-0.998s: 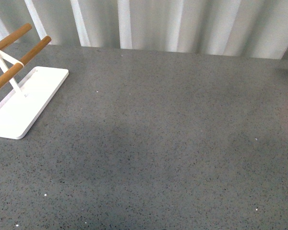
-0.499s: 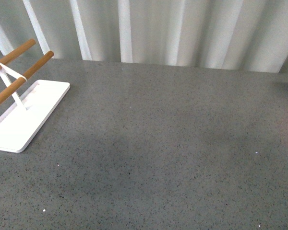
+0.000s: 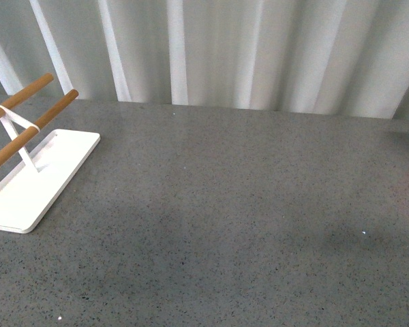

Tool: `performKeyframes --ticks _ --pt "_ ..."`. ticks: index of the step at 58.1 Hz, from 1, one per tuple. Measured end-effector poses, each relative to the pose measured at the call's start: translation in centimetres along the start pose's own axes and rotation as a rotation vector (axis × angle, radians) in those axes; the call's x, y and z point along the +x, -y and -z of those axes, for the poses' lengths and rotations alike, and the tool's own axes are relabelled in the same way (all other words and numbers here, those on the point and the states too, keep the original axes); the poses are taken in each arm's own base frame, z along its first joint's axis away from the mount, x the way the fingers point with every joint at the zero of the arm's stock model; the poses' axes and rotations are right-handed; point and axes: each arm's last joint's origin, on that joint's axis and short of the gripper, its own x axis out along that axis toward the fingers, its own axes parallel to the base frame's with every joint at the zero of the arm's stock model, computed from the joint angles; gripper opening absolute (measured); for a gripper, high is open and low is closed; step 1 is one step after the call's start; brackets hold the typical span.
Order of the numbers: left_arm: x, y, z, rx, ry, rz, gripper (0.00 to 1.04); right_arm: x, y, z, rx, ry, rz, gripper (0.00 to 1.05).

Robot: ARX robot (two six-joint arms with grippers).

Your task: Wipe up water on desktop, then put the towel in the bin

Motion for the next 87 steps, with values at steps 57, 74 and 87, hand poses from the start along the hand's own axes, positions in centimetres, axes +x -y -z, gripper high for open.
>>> performKeyframes --ticks 57,74,87 --pt "0.0 0.0 0.0 0.0 0.001 0.0 0.98 -2.9 0.0 1.3 0.005 0.007 0.004 0.03" --pt "0.0 0.0 0.0 0.0 0.001 0.0 0.98 -2.9 0.0 1.3 0.005 0.006 0.004 0.32" --pt "0.0 0.0 0.0 0.0 0.001 0.0 0.98 -2.9 0.0 1.3 0.005 0.006 0.004 0.71"
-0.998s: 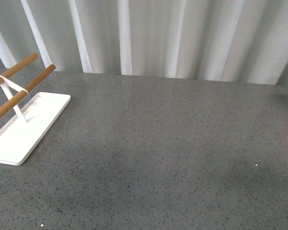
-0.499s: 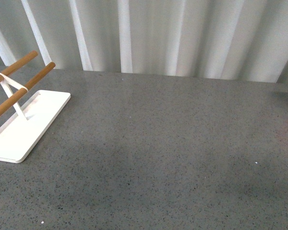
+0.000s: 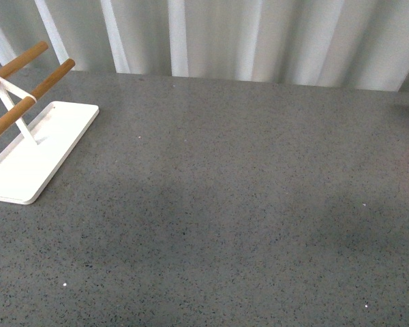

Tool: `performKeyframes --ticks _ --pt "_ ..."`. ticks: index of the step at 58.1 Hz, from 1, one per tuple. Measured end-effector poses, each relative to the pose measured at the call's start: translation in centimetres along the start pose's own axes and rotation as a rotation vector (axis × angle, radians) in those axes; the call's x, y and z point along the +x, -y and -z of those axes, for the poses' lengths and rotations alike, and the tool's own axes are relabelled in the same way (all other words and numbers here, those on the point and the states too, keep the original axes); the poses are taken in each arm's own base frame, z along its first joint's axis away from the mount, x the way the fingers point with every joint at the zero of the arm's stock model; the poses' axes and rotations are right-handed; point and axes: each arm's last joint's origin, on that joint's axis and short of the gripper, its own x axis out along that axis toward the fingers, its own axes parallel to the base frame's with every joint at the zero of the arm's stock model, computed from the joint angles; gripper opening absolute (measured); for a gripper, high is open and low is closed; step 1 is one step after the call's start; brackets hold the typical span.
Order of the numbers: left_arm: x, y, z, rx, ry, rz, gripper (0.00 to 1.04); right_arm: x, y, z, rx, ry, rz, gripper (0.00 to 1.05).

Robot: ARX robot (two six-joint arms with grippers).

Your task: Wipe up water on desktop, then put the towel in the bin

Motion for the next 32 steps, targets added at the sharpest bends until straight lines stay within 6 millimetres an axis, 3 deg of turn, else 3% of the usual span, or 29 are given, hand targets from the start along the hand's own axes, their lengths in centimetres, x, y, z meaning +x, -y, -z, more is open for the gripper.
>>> performKeyframes --ticks 4,9,32 --pt "0.0 0.0 0.0 0.0 0.0 0.0 0.98 0.0 0.0 0.0 0.0 0.0 0.0 0.87" --pt "0.0 0.0 0.0 0.0 0.0 0.0 0.98 0.0 0.0 0.0 0.001 0.0 0.0 0.99" --pt "0.0 0.0 0.0 0.0 0.0 0.0 0.98 0.0 0.0 0.01 0.002 -0.001 0.0 0.98"
